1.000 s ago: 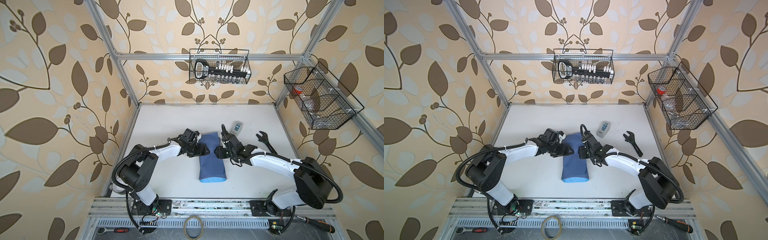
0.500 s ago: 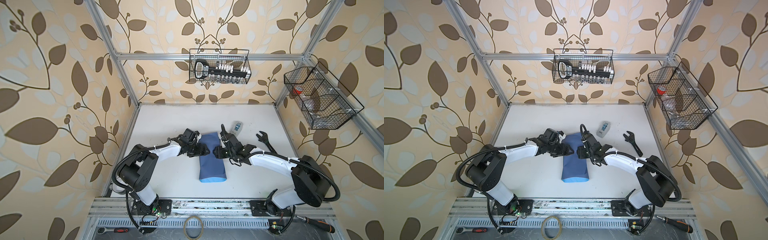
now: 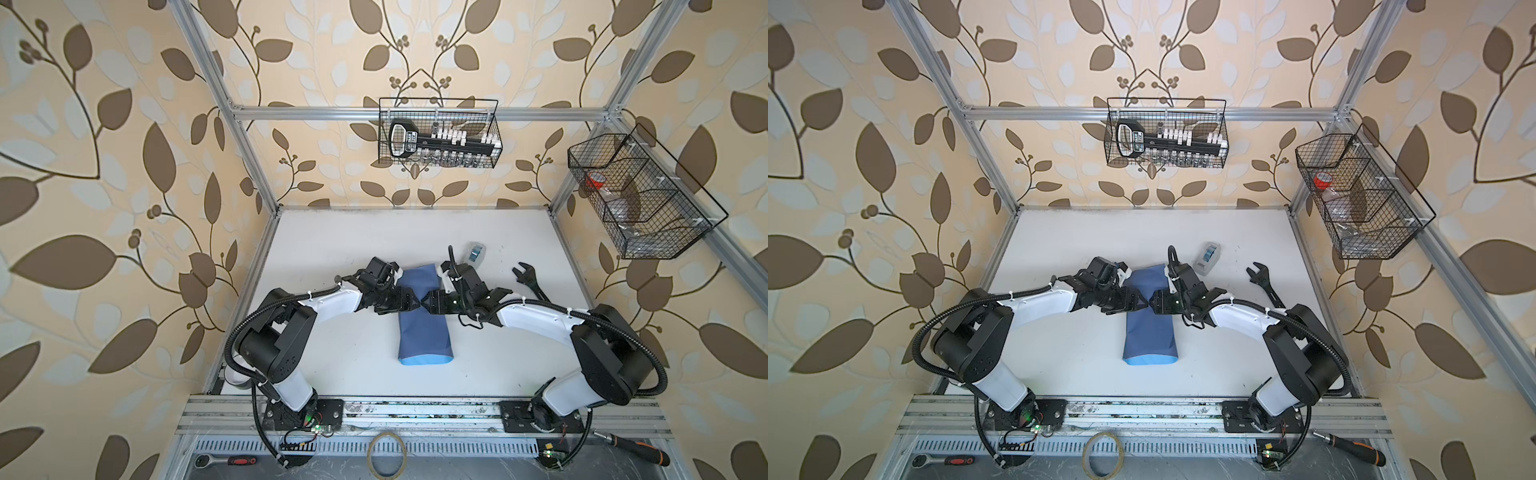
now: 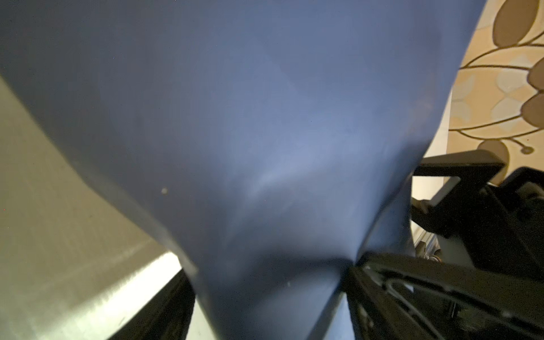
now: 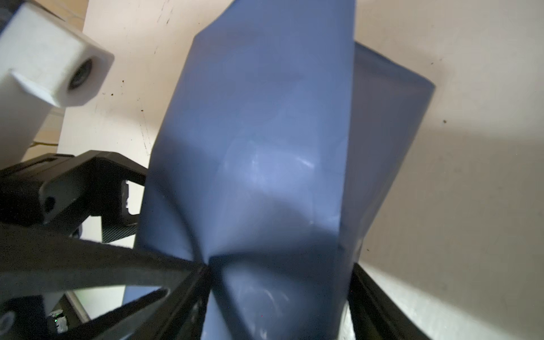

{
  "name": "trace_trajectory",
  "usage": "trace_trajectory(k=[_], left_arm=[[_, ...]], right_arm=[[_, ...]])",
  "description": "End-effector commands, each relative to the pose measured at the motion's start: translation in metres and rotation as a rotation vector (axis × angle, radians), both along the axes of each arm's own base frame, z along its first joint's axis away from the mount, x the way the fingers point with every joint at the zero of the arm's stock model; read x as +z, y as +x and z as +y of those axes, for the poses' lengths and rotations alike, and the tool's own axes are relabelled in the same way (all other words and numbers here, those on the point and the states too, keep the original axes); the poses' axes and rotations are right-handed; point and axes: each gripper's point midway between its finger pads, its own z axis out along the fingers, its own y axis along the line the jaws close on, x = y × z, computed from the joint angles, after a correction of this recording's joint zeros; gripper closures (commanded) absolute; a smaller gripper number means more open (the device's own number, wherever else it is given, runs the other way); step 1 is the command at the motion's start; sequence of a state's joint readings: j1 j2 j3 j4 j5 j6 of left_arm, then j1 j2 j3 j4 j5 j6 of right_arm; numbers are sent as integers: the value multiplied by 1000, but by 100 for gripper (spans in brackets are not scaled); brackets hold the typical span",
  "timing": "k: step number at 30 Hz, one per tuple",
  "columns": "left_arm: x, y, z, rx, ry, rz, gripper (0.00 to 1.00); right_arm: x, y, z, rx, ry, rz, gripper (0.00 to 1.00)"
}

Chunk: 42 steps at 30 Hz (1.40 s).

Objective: Wrap the gift box in paper

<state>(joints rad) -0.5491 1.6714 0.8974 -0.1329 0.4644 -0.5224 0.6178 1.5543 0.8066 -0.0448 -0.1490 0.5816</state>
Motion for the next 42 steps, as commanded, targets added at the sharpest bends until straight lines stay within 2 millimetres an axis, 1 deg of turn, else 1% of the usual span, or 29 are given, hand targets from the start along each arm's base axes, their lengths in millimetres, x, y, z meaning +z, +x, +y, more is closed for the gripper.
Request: trace_trajectory(k=[1, 6, 8, 10, 12, 14, 16, 18, 20, 23, 25, 27, 30, 31, 33, 35, 38, 40, 42], left_arm=[[-89, -32, 62, 59, 371, 144, 20], [-89, -32, 62, 60, 370, 145, 20], [-89, -32, 62, 61, 370, 145, 20], [-88, -32, 61, 62, 366, 144, 20], [-86, -31, 60, 63, 363, 144, 20], [-84, -30, 59, 63, 359, 138, 20], [-80, -28, 57, 65, 351, 132, 19], [-74, -24, 55, 69, 339, 123, 19], [-63, -19, 50, 75, 318, 104, 17], [-40, -9, 43, 89, 280, 66, 14], [-19, -2, 39, 96, 253, 28, 13], [4, 4, 36, 109, 219, -14, 11], [39, 5, 32, 119, 151, -74, 9], [47, 2, 33, 125, 133, -86, 5], [56, -5, 38, 141, 104, -102, 3], [59, -15, 40, 146, 65, -100, 3], [52, -29, 42, 148, 32, -63, 4], [43, -38, 43, 149, 18, -26, 9], [40, -41, 37, 144, -21, 6, 18]], right_arm=[[-17, -13, 11, 66, 52, 60, 23], [-22, -10, 10, 65, 95, 79, 16], [-20, -6, 8, 61, 108, 78, 13], [-11, -2, 3, 56, 124, 63, 1], [3, 3, -6, 41, 133, 34, 0], [17, 3, -20, 24, 133, 4, 0], [29, -3, -37, 2, 133, -31, 0], [34, -13, -50, -12, 123, -52, 0], [33, -26, -58, -17, 109, -64, 0], [30, -43, -66, -24, 100, -85, 0], [29, -50, -68, -29, 84, -101, 1], [29, -54, -65, -28, 90, -111, 2], [31, -58, -52, 1, 133, -111, 3], [31, -57, -49, 3, 140, -110, 3], [30, -57, -42, 14, 165, -101, 4], [28, -58, -33, 32, 195, -91, 4], [23, -56, -20, 52, 203, -75, 7], [16, -53, -16, 50, 200, -53, 11], [9, -51, -15, 47, 190, -40, 16]])
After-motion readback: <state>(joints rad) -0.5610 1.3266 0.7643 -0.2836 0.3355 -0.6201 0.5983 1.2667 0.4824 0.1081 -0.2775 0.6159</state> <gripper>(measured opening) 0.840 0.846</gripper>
